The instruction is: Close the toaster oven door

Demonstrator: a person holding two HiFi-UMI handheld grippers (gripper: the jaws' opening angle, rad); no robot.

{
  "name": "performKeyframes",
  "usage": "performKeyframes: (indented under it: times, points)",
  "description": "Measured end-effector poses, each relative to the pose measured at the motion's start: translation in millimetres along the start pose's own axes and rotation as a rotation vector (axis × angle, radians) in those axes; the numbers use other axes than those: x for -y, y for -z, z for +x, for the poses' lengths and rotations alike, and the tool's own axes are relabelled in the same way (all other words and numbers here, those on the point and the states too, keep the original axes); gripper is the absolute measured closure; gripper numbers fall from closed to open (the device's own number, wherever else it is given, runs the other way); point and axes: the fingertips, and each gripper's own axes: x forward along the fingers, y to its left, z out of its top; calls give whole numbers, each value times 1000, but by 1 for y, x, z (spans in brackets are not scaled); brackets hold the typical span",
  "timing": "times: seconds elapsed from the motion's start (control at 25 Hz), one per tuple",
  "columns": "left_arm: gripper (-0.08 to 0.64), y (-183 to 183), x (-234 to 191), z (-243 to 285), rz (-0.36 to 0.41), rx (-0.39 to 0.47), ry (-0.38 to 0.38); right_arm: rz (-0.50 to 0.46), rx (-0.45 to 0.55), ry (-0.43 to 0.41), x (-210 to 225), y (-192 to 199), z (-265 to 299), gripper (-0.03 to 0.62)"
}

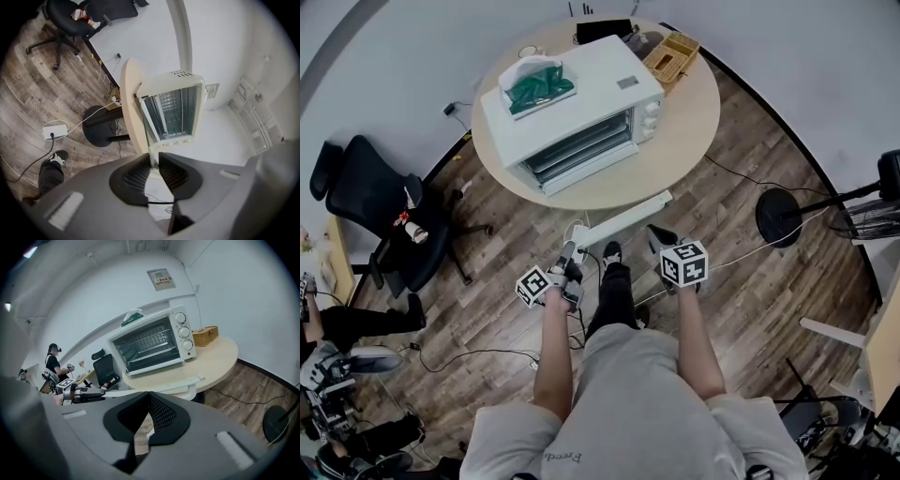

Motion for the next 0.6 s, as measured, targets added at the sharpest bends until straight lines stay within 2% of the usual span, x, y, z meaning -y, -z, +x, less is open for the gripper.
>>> performKeyframes:
  times: [0.12,0.28,0.44,0.6]
  points:
    - [442,-4,9,-1,-9,0,8,40,16,-9,1,-2,4,591]
    - [440,-9,23,-1,-6,-5,0,151,56,11,8,0,10,587]
    - [436,-15,35,-2,6,-9,17,260,99,-11,7,5,18,529]
    - [433,-18,42,-2,-2,-7,15,415,195,-66,6,2,26,505]
